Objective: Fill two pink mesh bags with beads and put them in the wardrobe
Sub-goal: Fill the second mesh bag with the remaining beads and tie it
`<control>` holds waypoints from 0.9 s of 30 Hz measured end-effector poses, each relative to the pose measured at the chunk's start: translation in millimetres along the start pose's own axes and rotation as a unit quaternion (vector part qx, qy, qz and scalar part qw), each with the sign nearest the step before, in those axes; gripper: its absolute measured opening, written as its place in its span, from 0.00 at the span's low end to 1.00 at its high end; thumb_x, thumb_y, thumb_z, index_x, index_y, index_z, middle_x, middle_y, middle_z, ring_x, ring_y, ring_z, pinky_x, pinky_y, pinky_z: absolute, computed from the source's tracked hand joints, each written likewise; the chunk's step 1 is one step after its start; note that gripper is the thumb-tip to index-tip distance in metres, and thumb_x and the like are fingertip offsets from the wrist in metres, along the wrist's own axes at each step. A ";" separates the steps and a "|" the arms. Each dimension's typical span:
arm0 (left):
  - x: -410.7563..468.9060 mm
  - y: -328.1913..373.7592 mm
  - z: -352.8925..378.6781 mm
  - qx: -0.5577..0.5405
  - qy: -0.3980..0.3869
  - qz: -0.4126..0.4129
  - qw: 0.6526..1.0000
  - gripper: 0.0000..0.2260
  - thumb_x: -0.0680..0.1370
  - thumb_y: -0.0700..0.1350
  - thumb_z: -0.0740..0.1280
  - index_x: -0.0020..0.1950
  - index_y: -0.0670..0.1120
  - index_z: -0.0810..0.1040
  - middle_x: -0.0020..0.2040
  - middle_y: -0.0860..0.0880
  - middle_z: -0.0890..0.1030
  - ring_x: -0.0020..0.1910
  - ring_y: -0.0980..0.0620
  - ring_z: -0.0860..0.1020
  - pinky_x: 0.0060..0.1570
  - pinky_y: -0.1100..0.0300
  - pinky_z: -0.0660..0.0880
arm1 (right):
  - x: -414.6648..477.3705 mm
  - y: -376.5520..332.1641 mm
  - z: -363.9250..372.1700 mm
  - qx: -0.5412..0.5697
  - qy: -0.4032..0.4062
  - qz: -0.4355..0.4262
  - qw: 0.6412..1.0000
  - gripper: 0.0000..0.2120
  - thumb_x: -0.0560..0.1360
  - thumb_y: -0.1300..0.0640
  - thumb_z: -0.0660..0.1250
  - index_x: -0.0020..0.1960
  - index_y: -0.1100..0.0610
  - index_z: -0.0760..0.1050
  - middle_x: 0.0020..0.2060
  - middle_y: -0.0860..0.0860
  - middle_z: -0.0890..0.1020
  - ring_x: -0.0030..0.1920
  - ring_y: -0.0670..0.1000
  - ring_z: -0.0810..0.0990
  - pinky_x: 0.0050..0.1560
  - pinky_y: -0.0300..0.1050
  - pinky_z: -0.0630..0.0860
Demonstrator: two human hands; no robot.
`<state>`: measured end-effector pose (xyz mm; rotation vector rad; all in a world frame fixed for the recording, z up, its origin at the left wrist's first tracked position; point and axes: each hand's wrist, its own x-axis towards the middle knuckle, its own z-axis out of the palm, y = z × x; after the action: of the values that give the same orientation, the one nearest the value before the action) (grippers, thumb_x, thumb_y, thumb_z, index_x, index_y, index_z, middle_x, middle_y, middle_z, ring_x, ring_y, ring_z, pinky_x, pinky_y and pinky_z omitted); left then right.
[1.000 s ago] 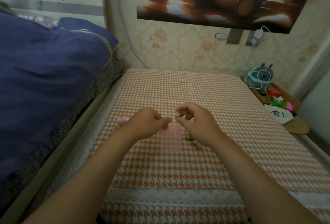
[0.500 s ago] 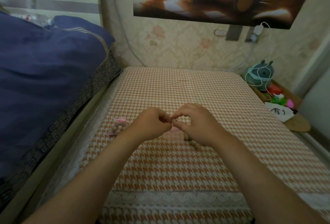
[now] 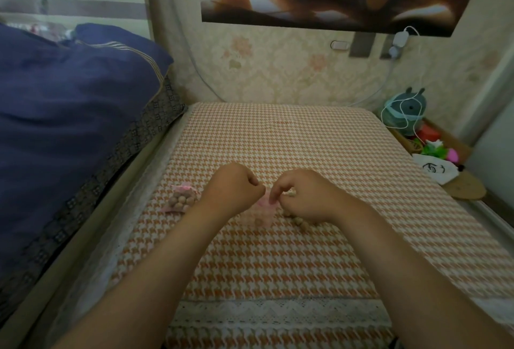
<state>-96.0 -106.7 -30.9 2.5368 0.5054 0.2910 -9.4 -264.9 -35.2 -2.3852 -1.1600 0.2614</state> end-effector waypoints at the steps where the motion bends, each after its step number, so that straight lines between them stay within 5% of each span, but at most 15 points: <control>1: 0.5 1.4 -0.5 -0.006 -0.004 -0.005 1.000 0.08 0.73 0.49 0.69 0.41 0.48 0.87 0.37 0.49 0.85 0.38 0.53 0.81 0.39 0.60 0.78 | 0.8 3.1 -0.8 0.025 0.010 0.008 1.000 0.13 0.72 0.55 0.63 0.44 0.41 0.83 0.50 0.40 0.82 0.50 0.43 0.81 0.56 0.48 0.79; 5: 2.6 -0.7 -3.4 -0.047 -0.036 -0.011 0.998 0.06 0.74 0.44 0.69 0.44 0.50 0.86 0.36 0.55 0.82 0.34 0.59 0.78 0.31 0.66 0.73 | 2.1 22.2 -2.4 0.049 0.096 0.048 0.993 0.14 0.78 0.60 0.64 0.54 0.44 0.82 0.53 0.40 0.83 0.46 0.39 0.79 0.53 0.42 0.78; 13: 4.7 -9.4 -3.3 -0.030 -0.079 0.032 0.996 0.10 0.76 0.41 0.68 0.52 0.50 0.86 0.47 0.52 0.82 0.24 0.66 0.74 0.21 0.75 0.65 | 9.8 26.8 11.6 -0.113 -0.040 0.068 0.990 0.14 0.74 0.53 0.72 0.59 0.45 0.83 0.53 0.43 0.84 0.53 0.45 0.81 0.53 0.43 0.77; 20: 8.0 -17.6 2.5 -0.064 -0.087 0.042 0.993 0.08 0.76 0.42 0.69 0.52 0.51 0.85 0.49 0.56 0.83 0.38 0.64 0.77 0.36 0.71 0.71 | 15.7 18.0 16.4 -0.173 -0.068 0.070 0.980 0.10 0.75 0.53 0.69 0.55 0.46 0.84 0.51 0.45 0.85 0.50 0.48 0.83 0.50 0.44 0.79; 23: 9.8 -19.6 5.3 -0.075 -0.092 0.045 0.992 0.10 0.76 0.42 0.66 0.53 0.51 0.84 0.54 0.54 0.83 0.47 0.59 0.79 0.47 0.63 0.76 | 16.5 18.5 15.9 -0.109 -0.016 0.084 0.990 0.08 0.76 0.52 0.69 0.54 0.47 0.84 0.49 0.45 0.85 0.45 0.48 0.83 0.49 0.45 0.79; 27: 10.6 -19.9 3.5 -0.084 -0.097 0.043 0.991 0.11 0.77 0.42 0.65 0.54 0.51 0.83 0.50 0.55 0.83 0.44 0.55 0.82 0.43 0.59 0.79 | 17.9 19.3 8.7 -0.014 0.144 0.092 0.985 0.08 0.76 0.52 0.71 0.55 0.49 0.84 0.49 0.45 0.85 0.50 0.46 0.81 0.55 0.46 0.78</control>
<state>-91.3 -88.3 -43.5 2.3951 0.2837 0.1109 11.9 -258.3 -51.6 -2.4573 -0.8189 -0.0409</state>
